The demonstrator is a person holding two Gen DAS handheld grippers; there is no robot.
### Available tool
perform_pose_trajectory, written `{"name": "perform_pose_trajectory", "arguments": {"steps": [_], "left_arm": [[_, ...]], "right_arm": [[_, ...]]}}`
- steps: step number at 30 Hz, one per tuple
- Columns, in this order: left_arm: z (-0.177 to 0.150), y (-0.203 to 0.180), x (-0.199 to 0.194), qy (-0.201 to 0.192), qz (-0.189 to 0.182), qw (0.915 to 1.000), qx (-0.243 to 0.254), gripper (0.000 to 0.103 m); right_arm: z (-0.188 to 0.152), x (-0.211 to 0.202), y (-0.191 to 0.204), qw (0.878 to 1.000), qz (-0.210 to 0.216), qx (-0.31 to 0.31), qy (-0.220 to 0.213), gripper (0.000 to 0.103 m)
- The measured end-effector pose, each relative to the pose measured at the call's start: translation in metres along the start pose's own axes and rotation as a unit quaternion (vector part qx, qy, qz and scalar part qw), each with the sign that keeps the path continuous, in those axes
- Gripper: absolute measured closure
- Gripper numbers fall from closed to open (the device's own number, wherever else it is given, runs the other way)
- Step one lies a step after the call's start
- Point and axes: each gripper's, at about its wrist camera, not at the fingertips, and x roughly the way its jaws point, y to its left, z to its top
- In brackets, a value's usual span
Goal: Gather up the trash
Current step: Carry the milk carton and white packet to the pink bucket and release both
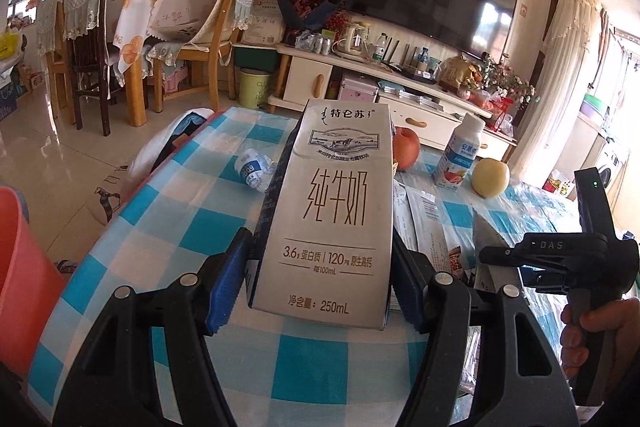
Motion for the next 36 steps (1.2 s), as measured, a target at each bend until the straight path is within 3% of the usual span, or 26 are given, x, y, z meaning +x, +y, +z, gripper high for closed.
{"name": "perform_pose_trajectory", "arguments": {"steps": [11, 16, 21, 26, 31, 36], "left_arm": [[0.009, 0.017, -0.014, -0.016, 0.02, 0.9997, -0.007, 0.036], [0.015, 0.031, -0.026, -0.039, 0.046, 0.9977, -0.031, 0.036], [0.021, 0.057, -0.045, -0.074, 0.101, 0.989, -0.079, 0.036], [0.026, 0.094, -0.066, -0.095, 0.175, 0.97, -0.139, 0.036], [0.025, 0.139, -0.09, -0.114, 0.25, 0.9382, -0.21, 0.036], [0.02, 0.19, -0.105, -0.104, 0.307, 0.904, -0.279, 0.036]], "right_arm": [[0.003, -0.043, 0.008, 0.998, 0.021, -0.009, -0.061, 0.066], [-0.001, -0.064, 0.025, 0.994, 0.069, -0.012, -0.085, 0.066], [-0.017, -0.07, 0.068, 0.987, 0.142, -0.041, -0.068, 0.066], [-0.042, -0.061, 0.136, 0.972, 0.214, -0.096, -0.029, 0.066], [-0.068, -0.051, 0.219, 0.95, 0.269, -0.157, 0.005, 0.066], [-0.099, -0.019, 0.306, 0.928, 0.298, -0.216, 0.049, 0.066]]}}
